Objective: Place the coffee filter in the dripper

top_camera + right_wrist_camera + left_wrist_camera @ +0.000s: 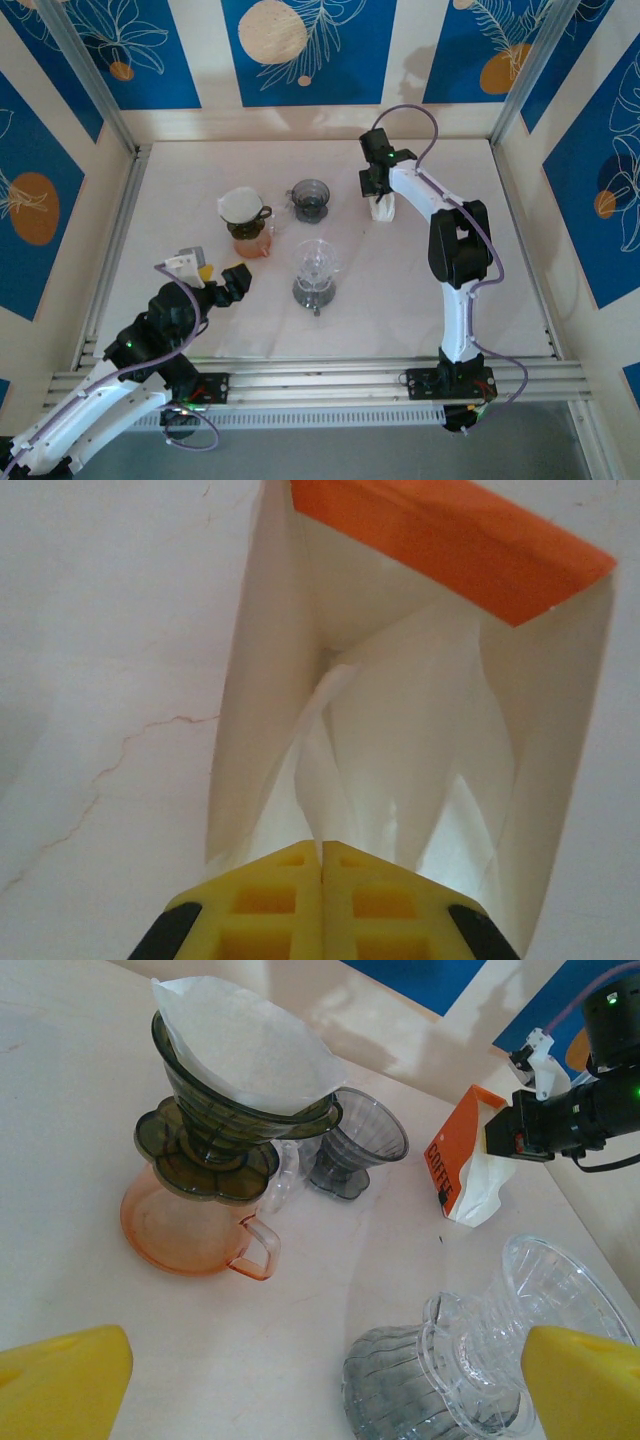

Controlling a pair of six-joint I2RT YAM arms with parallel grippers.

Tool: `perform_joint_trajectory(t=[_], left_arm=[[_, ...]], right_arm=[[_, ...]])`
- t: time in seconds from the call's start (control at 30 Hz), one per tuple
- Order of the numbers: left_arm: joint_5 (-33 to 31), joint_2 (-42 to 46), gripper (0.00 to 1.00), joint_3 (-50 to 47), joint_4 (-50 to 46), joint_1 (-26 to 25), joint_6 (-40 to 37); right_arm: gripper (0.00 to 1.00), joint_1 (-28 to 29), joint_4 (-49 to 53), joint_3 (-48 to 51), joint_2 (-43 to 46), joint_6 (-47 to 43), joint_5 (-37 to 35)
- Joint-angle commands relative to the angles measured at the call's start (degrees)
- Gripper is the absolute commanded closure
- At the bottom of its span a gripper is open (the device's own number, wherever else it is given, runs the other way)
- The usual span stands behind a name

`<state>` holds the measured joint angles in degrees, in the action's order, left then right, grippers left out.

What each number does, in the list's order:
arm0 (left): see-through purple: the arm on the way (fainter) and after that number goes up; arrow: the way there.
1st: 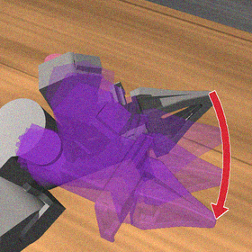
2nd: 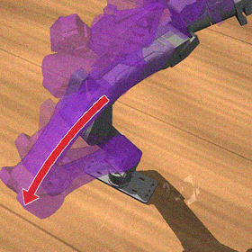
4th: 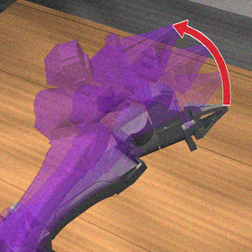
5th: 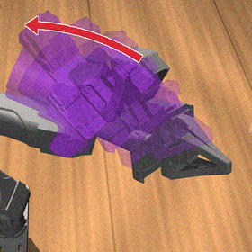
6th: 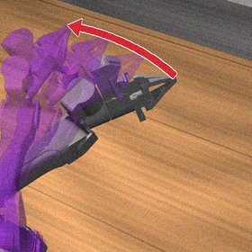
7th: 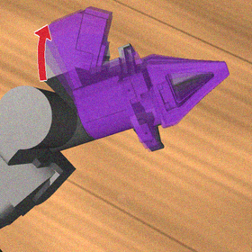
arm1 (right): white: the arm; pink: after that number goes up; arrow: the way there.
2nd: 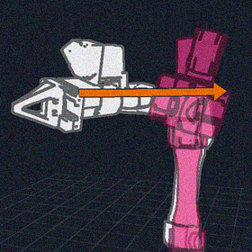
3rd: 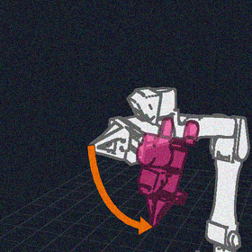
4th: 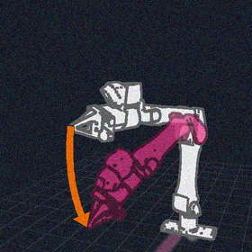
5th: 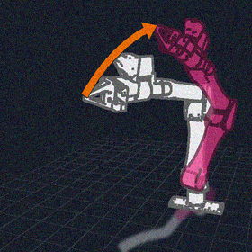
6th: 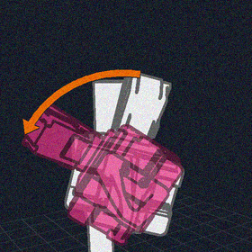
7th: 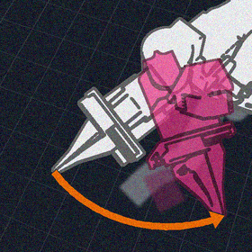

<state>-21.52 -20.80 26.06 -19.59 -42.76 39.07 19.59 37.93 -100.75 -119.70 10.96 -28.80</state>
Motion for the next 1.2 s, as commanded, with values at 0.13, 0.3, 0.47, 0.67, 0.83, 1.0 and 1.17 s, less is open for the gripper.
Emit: perform_joint_trajectory(t=[0.13, 0.3, 0.47, 0.67, 0.83, 1.0, 1.17], left_arm=[[-0.8, 0.1, 0.0, -0.3, -0.4, 0.5, -0.1], [-0.7, 0.1, 0.0, 0.0, -0.4, 0.5, -0.5], [-0.3, 0.5, 0.0, 0.4, -0.6, 0.5, -0.7], [-0.3, 1.0, 0.0, 0.9, -1.2, 0.5, -1.4], [-0.1, 1.0, 0.0, 1.6, -1.3, 0.5, -2.6], [-0.3, 0.9, 0.0, 2.1, -1.3, 0.5, -3.5], [0.0, 0.9, 0.0, 2.5, -1.8, 0.4, -3.8]], right_arm=[[1.0, 1.7, -1.2, 5.6, 11.6, 1.4, -1.8], [1.0, 2.8, -1.2, 10.4, 19.4, 2.8, -1.9], [1.0, 5.0, -0.3, 15.9, 28.9, 4.5, -2.0], [1.0, 9.7, 5.8, 19.7, 41.1, 6.3, 3.0], [1.0, 13.9, 15.8, 17.0, 46.8, 7.6, 15.0], [1.0, 17.2, 26.9, 10.0, 46.3, 9.0, 24.5], [1.0, 19.7, 35.6, 2.8, 42.8, 12.0, 32.9]])
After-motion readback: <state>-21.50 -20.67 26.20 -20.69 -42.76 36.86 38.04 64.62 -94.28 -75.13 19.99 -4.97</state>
